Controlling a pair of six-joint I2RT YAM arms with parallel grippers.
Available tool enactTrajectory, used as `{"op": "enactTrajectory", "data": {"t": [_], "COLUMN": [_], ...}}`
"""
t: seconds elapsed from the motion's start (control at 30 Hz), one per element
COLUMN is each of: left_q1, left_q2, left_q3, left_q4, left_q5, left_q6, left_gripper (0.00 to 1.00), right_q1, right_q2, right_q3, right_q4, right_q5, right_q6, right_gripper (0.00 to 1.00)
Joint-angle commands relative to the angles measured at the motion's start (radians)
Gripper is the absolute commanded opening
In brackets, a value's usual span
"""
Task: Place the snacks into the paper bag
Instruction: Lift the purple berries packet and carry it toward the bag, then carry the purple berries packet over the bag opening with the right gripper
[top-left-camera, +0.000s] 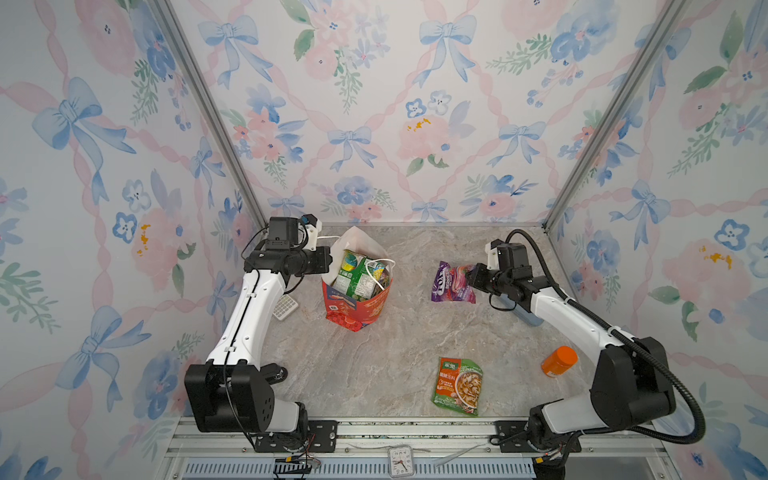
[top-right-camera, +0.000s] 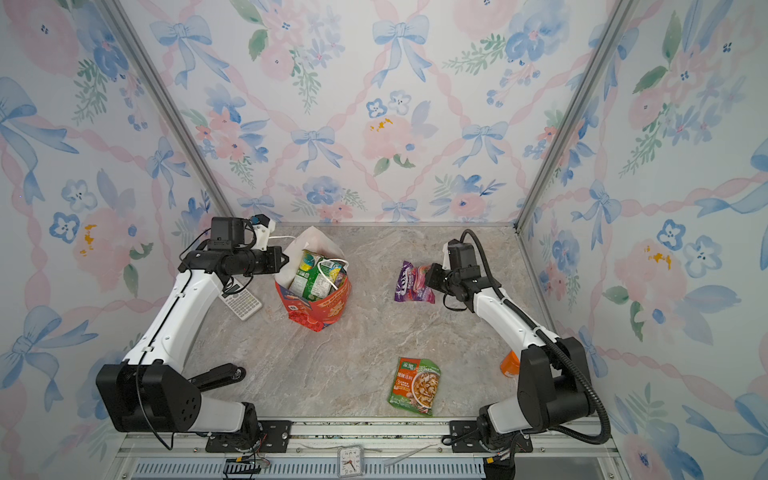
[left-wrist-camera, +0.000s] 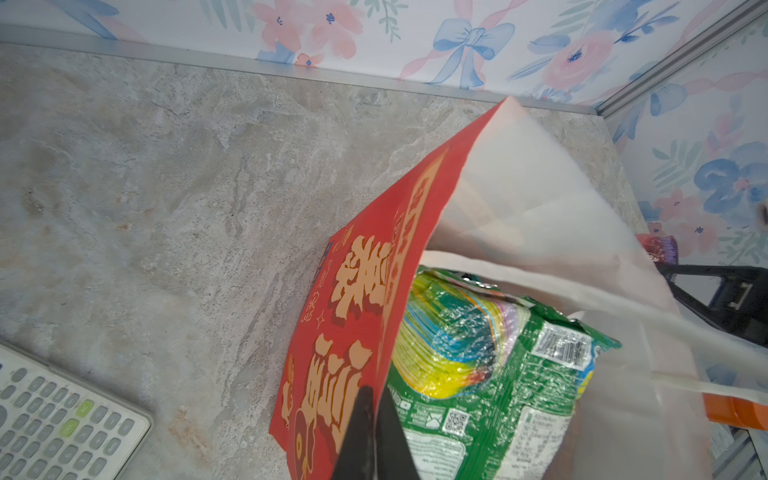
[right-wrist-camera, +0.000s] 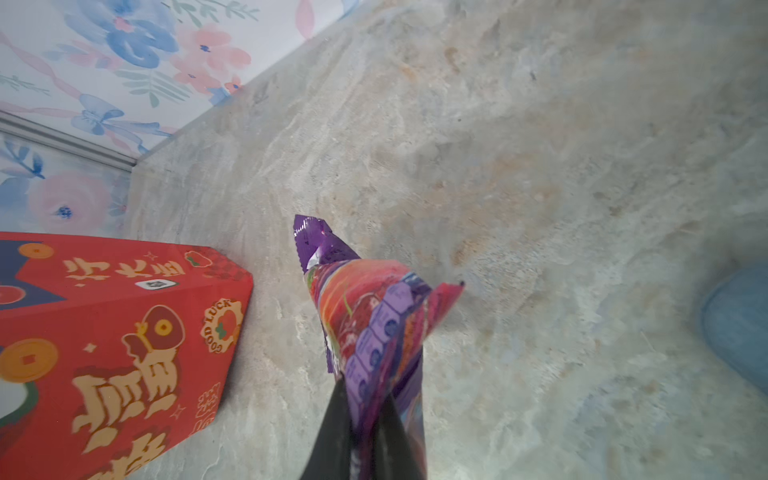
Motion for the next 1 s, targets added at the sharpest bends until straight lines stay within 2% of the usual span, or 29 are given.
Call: {"op": "enactTrajectory", "data": {"t": [0.0, 0.17, 0.63, 0.97], "left_q1": [0.010, 0.009, 0.009, 0.009], "left_q2": [0.004, -0.009, -0.021, -0.019], "left_q3": [-0.011, -0.008, -0.022, -0.019], "left_q4": [-0.011, -0.011, -0.011, -0.011], "left_q5": [0.003, 0.001, 0.000, 0.003], "left_q6": [0.001, 0.000, 0.000, 0.002], "left_gripper": [0.00, 0.00, 0.00, 0.00], "right_q1": [0.047, 0.111, 0.258, 0.364], "right_q2": [-0.042, -0.020, 0.193, 0.330], "right_q3": [0.113, 0.295, 0.820, 1.070], "right_q4": [-0.064, -0.116, -0.214, -0.358], "right_q5": [0.029, 0.052, 0.048, 0.003], "right_q6": [-0.059, -0.106, -0.208, -0.307], "right_gripper": [0.05, 0.04, 0.03, 0.02]}}
